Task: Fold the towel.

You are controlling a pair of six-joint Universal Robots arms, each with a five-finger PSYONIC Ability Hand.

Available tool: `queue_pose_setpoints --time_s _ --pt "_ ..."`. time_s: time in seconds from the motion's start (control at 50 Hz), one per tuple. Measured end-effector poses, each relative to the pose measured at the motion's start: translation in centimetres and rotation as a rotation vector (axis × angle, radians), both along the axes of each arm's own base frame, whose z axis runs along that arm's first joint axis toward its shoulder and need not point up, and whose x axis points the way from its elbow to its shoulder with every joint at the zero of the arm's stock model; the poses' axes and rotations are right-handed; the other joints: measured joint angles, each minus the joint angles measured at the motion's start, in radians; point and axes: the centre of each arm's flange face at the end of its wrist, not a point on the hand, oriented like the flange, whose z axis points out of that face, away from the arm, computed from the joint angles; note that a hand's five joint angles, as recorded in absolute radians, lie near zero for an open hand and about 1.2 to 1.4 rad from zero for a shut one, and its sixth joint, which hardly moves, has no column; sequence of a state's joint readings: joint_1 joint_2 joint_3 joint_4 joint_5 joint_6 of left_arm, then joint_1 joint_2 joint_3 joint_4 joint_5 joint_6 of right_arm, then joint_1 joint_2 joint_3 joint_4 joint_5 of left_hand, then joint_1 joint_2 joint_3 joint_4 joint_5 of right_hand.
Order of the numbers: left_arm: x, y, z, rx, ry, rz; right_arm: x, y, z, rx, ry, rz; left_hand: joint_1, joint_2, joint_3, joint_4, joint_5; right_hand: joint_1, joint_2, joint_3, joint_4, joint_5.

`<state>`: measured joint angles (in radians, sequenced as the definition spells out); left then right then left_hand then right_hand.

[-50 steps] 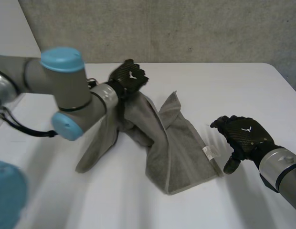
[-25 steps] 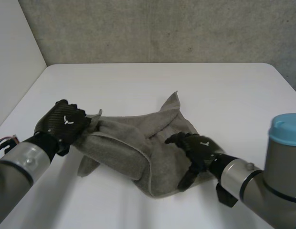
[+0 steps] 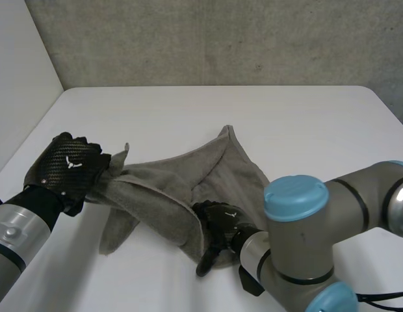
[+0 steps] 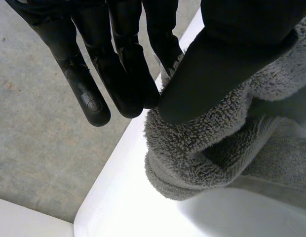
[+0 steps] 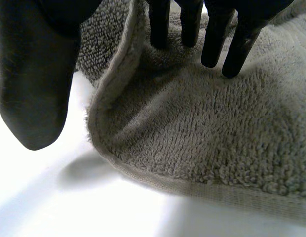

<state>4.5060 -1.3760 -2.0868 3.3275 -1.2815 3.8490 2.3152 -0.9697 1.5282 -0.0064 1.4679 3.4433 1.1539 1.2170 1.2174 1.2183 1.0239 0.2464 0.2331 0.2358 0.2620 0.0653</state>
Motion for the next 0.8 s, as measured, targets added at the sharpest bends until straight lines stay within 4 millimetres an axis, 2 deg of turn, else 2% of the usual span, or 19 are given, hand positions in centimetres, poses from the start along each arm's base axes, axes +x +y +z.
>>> queue_pose_setpoints --time_s 0.02,0.06,0.12,0.16,0.2,0.26,0.3,0.34,0.36,0.4,0.46,0.52,0.58,0.64,0.74,0.8 --pt "0.0 0.0 0.0 0.001 0.004 0.001 0.1 0.0 -0.1 0.001 -0.001 -0.003 0.000 0.000 0.000 0.000 0.000 0.003 0.000 0.000 0.000 0.000" --pt "0.0 -0.1 0.2 0.000 0.016 0.002 0.3 0.0 -0.2 0.008 -0.013 -0.014 0.000 0.000 0.000 0.000 0.000 0.285 0.296 0.293 0.279 0.304" --pt "-0.1 -0.5 0.8 -0.019 0.031 0.002 0.7 -0.2 0.1 0.014 -0.049 -0.033 0.000 0.000 0.000 0.000 0.000 0.851 0.888 0.813 0.771 0.876" --pt "-0.2 -0.8 1.3 -0.038 0.043 0.001 0.8 -0.5 0.5 0.003 -0.073 -0.042 0.000 0.000 0.000 0.000 0.000 1.024 1.051 0.989 0.948 1.025" --pt "-0.5 -1.5 2.4 -0.073 0.072 -0.001 1.2 -1.1 1.7 -0.029 -0.114 -0.053 0.000 0.000 0.000 0.000 0.000 1.094 1.093 1.101 1.072 1.104" --pt "-1.0 -3.1 5.1 -0.143 0.158 -0.005 1.9 -2.9 5.5 -0.152 -0.207 -0.069 0.000 0.000 0.000 0.000 0.000 1.094 1.093 1.104 1.076 1.104" --pt "-1.3 -4.4 7.3 -0.187 0.233 -0.008 2.2 -4.9 10.0 -0.308 -0.281 -0.087 0.000 0.000 0.000 0.000 0.000 1.094 1.093 1.104 1.076 1.104" --pt "-1.7 -6.0 9.9 -0.233 0.324 -0.004 2.2 -7.2 15.4 -0.516 -0.327 -0.111 0.000 0.000 0.000 0.000 0.000 1.096 1.093 1.104 1.076 1.104" --pt "-1.9 -6.4 10.6 -0.244 0.348 -0.003 2.1 -7.6 16.8 -0.573 -0.332 -0.118 0.000 0.000 0.000 0.000 0.000 1.096 1.093 1.104 1.076 1.104" --pt "-2.4 -8.2 13.7 -0.295 0.457 0.003 1.5 -9.2 22.3 -0.807 -0.322 -0.152 0.000 0.001 0.001 0.000 0.000 1.096 1.093 1.104 1.076 1.104" --pt "-3.2 -10.1 16.9 -0.347 0.580 0.005 0.8 -9.9 27.7 -1.054 -0.264 -0.191 0.000 0.001 0.001 0.000 0.000 1.096 1.093 1.104 1.076 1.104" --pt "-4.0 -11.5 19.3 -0.384 0.680 0.000 0.4 -10.0 31.2 -1.237 -0.167 -0.217 0.000 0.001 0.001 0.000 0.005 1.096 1.093 1.104 1.076 1.104" --pt "-4.7 -12.6 20.3 -0.392 0.734 0.000 0.4 -10.0 32.0 -1.316 -0.067 -0.205 0.000 0.001 0.001 0.000 0.005 1.096 1.093 1.104 1.076 1.106" --pt "-5.2 -13.3 19.7 -0.365 0.746 0.008 0.7 -9.8 31.0 -1.310 0.017 -0.151 0.000 0.001 0.001 0.000 0.005 1.096 1.093 1.104 1.076 1.107" --pt "-5.5 -13.6 14.0 -0.198 0.681 0.054 1.0 -9.4 25.3 -1.143 0.148 0.012 0.000 0.001 0.001 0.000 0.005 1.096 1.093 1.104 1.076 1.109" --pt "-5.3 -12.8 8.5 -0.052 0.614 0.091 0.9 -8.7 20.3 -1.001 0.217 0.115 0.000 0.001 0.001 0.000 0.005 1.096 1.093 1.104 1.076 1.109"
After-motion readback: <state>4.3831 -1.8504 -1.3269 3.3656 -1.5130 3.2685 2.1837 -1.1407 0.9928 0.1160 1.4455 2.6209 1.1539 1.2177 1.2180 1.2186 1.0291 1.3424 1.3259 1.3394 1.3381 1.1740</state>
